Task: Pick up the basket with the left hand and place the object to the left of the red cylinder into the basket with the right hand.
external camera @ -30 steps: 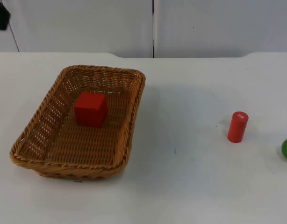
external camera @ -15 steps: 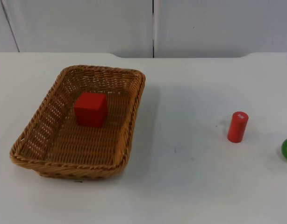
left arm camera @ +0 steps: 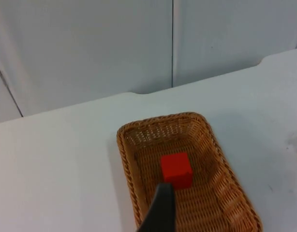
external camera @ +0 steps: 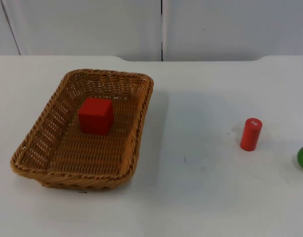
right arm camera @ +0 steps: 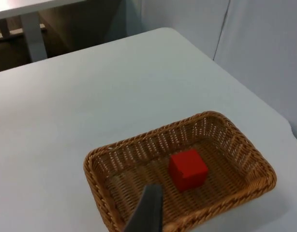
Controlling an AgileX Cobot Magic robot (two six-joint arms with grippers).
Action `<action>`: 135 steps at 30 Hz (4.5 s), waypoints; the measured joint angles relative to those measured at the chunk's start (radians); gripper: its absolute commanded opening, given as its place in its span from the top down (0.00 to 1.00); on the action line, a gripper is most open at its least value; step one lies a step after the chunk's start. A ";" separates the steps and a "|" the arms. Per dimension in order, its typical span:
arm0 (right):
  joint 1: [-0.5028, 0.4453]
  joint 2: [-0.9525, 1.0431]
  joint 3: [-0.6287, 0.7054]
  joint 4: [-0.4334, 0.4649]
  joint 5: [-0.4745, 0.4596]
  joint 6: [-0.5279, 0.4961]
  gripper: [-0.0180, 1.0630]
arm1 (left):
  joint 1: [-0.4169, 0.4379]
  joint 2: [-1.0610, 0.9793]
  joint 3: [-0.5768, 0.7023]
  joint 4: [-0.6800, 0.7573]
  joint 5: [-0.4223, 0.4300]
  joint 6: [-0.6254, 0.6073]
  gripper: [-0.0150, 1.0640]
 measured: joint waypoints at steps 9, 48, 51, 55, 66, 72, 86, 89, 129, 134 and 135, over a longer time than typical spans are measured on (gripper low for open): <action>0.000 -0.115 0.188 0.000 -0.122 0.015 0.26 | 0.000 -0.164 0.074 0.012 0.009 -0.058 0.29; 0.000 -0.763 0.483 -0.002 0.097 0.088 0.26 | 0.000 -0.485 0.345 0.243 0.190 -0.249 0.29; 0.000 -0.799 0.483 -0.014 0.137 0.105 0.26 | 0.000 -0.485 0.346 0.248 0.187 -0.250 0.29; 0.000 -0.856 0.483 -0.079 0.206 0.171 0.26 | 0.000 -0.493 0.346 0.248 0.187 -0.251 0.29; 0.000 -1.069 0.484 -0.274 0.416 0.350 0.26 | 0.000 -0.494 0.346 0.250 0.182 -0.251 0.29; 0.000 -1.155 0.484 -0.289 0.510 0.350 0.26 | 0.000 -0.494 0.346 0.250 0.182 -0.253 0.19; 0.000 -1.205 0.535 -0.297 0.597 0.382 0.26 | 0.000 -0.494 0.346 0.292 0.182 -0.328 0.06; 0.000 -1.205 0.537 -0.315 0.602 0.402 0.26 | 0.000 -0.494 0.346 0.302 0.180 -0.342 0.06; 0.000 -1.205 0.564 -0.346 0.649 0.507 0.01 | 0.000 -0.494 0.346 0.341 0.180 -0.382 0.06; 0.000 -1.205 0.564 -0.346 0.649 0.507 0.01 | 0.000 -0.494 0.346 0.341 0.180 -0.382 0.06; 0.000 -1.205 0.564 -0.346 0.649 0.507 0.01 | 0.000 -0.494 0.346 0.341 0.180 -0.382 0.06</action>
